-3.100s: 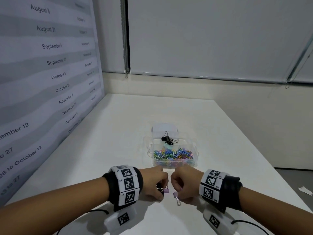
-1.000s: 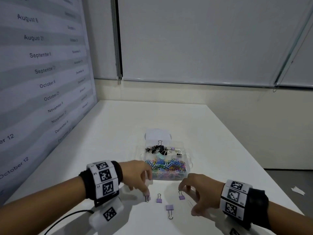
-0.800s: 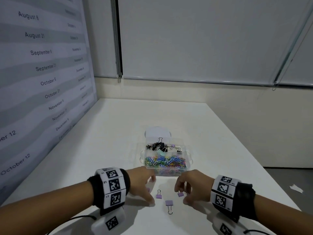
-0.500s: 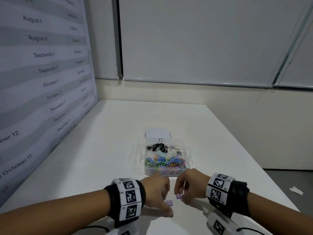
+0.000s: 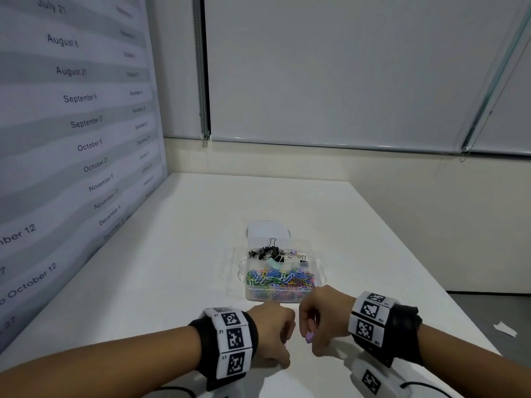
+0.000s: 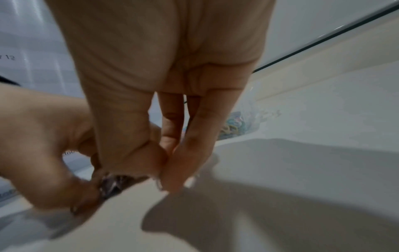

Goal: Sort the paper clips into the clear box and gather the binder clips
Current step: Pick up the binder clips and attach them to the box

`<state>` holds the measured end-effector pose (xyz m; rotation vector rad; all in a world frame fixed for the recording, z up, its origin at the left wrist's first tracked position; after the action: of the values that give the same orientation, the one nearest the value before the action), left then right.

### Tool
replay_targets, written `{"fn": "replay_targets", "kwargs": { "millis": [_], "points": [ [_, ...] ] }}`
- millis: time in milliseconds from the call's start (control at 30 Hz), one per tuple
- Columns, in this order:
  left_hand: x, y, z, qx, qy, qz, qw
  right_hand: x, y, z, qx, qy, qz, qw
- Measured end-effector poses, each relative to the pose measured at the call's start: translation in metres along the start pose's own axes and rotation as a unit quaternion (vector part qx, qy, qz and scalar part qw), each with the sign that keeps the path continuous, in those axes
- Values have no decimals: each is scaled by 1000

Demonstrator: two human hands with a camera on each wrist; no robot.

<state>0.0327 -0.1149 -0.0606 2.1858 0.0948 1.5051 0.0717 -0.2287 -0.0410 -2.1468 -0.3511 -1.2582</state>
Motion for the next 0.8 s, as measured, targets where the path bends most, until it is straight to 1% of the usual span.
{"fn": "replay_targets", "kwargs": {
  "millis": [67, 133, 233, 333, 400, 500, 567, 633, 733, 800],
  "points": [
    [0, -2, 1, -5, 0, 2, 1000, 13, -3, 1, 1, 8, 19, 1000],
    [2, -5, 2, -3, 0, 12, 1000, 32, -4, 6, -5, 35, 56, 998],
    [6, -7, 0, -4, 3, 32, 999, 67, 0, 21, -22, 112, 91, 989],
    [10, -5, -5, -7, 38, 52, 998, 92, 11, 43, -50, 184, 117, 975],
    [10, -6, -7, -13, 57, 45, 997, 99, 18, 57, -73, 214, 133, 965],
    [10, -13, -4, -6, 37, 9, 999, 98, 24, 73, -97, 222, 128, 962],
    [14, -19, -1, -5, 19, -20, 1000, 95, 25, 77, -93, 217, 118, 965],
    [24, -24, 2, -3, 19, -44, 999, 92, 26, 78, -75, 212, 124, 967],
    [49, -25, 10, 1, 53, -111, 992, 84, 28, 74, -39, 196, 126, 972],
    [71, -24, 20, -3, 105, -122, 987, 79, 31, 71, -31, 188, 141, 972]
  ]
}}
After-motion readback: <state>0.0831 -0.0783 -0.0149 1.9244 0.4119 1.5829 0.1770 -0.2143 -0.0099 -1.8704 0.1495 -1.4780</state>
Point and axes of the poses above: each hand's wrist, its own z-axis towards the middle knuckle, its own x-axis out of the back of the hand, y = z × x, the point moved 4 cm from there along z, towards the middle knuckle, and after that the axes turned 3 degrees about y, right-handed, at the moved point
